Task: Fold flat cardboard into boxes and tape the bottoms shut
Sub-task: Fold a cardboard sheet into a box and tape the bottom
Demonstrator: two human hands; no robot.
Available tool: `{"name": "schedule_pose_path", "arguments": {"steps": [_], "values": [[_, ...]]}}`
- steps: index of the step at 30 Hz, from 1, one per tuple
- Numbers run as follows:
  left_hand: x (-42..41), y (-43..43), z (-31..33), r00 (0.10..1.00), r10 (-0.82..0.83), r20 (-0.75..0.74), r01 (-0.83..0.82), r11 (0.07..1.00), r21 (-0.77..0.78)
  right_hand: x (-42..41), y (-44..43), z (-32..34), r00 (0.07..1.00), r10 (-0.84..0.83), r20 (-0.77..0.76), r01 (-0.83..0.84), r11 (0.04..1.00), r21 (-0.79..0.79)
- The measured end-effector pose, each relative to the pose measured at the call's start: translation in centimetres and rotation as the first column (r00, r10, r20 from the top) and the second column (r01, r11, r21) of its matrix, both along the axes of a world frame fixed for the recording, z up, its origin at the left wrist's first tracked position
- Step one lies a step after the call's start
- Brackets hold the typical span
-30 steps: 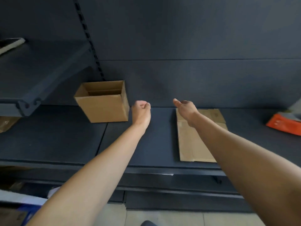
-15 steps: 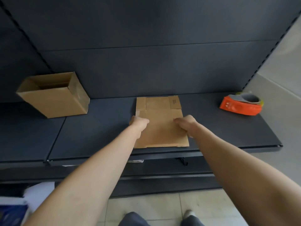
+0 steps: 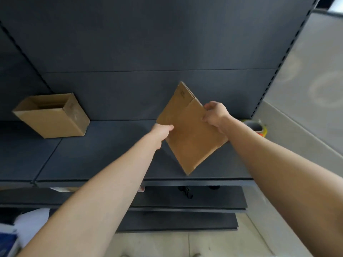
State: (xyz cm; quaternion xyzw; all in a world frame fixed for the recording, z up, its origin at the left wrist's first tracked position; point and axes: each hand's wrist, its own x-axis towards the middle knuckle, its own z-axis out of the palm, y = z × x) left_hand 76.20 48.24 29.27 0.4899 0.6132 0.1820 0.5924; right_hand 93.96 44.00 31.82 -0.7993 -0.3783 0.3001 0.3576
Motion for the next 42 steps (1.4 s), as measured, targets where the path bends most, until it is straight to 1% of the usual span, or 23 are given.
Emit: {"name": "schedule_pose_path", "arguments": {"steps": [1, 3, 5, 7, 10, 13, 15, 17, 18, 19, 20, 21, 22, 23, 24, 28, 30, 33, 35, 38, 42], "values": [[1.1, -0.1, 0.9, 1.0, 0.014, 0.02, -0.015, 0.999, 0.046, 0.7, -0.2, 0.7, 0.994, 0.065, 0.089, -0.065, 0.998, 0.002], [2.8, -0.2, 2.5, 0.998, 0.045, 0.052, -0.052, 0.988, 0.142, 1.5, -0.7, 1.8, 0.953, 0.185, 0.24, -0.18, 0.983, -0.042], [4.0, -0.4, 3.7, 0.996, 0.074, 0.059, -0.086, 0.966, 0.243, 1.9, -1.4, 2.4, 0.906, 0.267, 0.329, -0.247, 0.964, -0.102], [4.7, -0.5, 4.3, 0.996, 0.087, 0.038, -0.094, 0.945, 0.314, 2.1, -2.1, 2.6, 0.877, 0.319, 0.36, -0.292, 0.948, -0.128], [5.0, -0.5, 4.2, 0.996, 0.086, -0.021, -0.074, 0.938, 0.338, 2.4, -2.7, 2.3, 0.869, 0.342, 0.357, -0.314, 0.94, -0.136], [5.1, -0.3, 3.7, 0.998, 0.069, 0.003, -0.066, 0.937, 0.343, 3.2, -3.2, 2.3, 0.871, 0.301, 0.388, -0.256, 0.953, -0.165], [5.5, 0.2, 3.6, 0.998, 0.065, 0.026, -0.07, 0.94, 0.333, 3.8, -3.7, 2.5, 0.906, 0.201, 0.373, -0.138, 0.972, -0.188], [5.9, 0.7, 3.6, 0.997, 0.07, 0.038, -0.078, 0.946, 0.314, 5.1, -4.1, 2.5, 0.93, 0.067, 0.362, 0.027, 0.968, -0.248], [6.2, 0.8, 3.7, 0.997, 0.072, 0.037, -0.08, 0.949, 0.306, 5.8, -4.4, 2.3, 0.937, 0.0, 0.35, 0.099, 0.959, -0.264], [6.3, 0.9, 3.7, 0.997, 0.073, 0.034, -0.08, 0.951, 0.3, 6.5, -4.6, 2.1, 0.95, -0.065, 0.307, 0.15, 0.953, -0.262], [6.5, 1.1, 3.7, 0.997, 0.071, 0.031, -0.077, 0.952, 0.297, 7.0, -4.8, 1.9, 0.968, -0.128, 0.217, 0.179, 0.956, -0.233], [6.6, 1.2, 3.6, 0.997, 0.069, 0.031, -0.075, 0.953, 0.295, 7.3, -4.9, 1.6, 0.979, -0.183, 0.087, 0.197, 0.961, -0.194], [6.7, 1.3, 3.6, 0.997, 0.071, 0.035, -0.078, 0.953, 0.292, 7.5, -5.0, 1.3, 0.972, -0.229, -0.056, 0.219, 0.964, -0.153], [6.9, 1.4, 3.6, 0.996, 0.079, 0.044, -0.088, 0.954, 0.288, 7.6, -5.1, 1.2, 0.95, -0.261, -0.173, 0.243, 0.963, -0.121], [7.0, 1.4, 3.6, 0.994, 0.091, 0.054, -0.102, 0.953, 0.284, 7.7, -5.1, 1.2, 0.926, -0.279, -0.252, 0.264, 0.96, -0.094], [7.3, 2.1, 3.0, 0.989, 0.137, 0.059, -0.148, 0.952, 0.269, 8.2, -5.0, 1.5, 0.843, -0.326, -0.428, 0.339, 0.94, -0.048], [7.4, 2.6, 2.7, 0.986, 0.161, 0.053, -0.169, 0.951, 0.26, 8.6, -4.8, 1.4, 0.82, -0.33, -0.468, 0.345, 0.937, -0.058], [7.7, 2.8, 2.5, 0.989, 0.14, 0.042, -0.146, 0.957, 0.252, 9.0, -4.7, 1.1, 0.835, -0.317, -0.45, 0.307, 0.947, -0.097], [7.9, 2.7, 2.5, 0.992, 0.122, 0.038, -0.128, 0.962, 0.243, 9.1, -4.7, 1.4, 0.872, -0.272, -0.407, 0.243, 0.962, -0.122], [8.3, 2.3, 2.6, 0.993, 0.117, 0.027, -0.12, 0.963, 0.242, 9.7, -4.7, 1.9, 0.884, -0.196, -0.424, 0.144, 0.978, -0.152], [9.0, 1.5, 2.7, 0.984, 0.145, 0.108, -0.164, 0.965, 0.206, 10.6, -4.7, 1.9, 0.902, -0.063, -0.426, -0.024, 0.98, -0.196]]}}
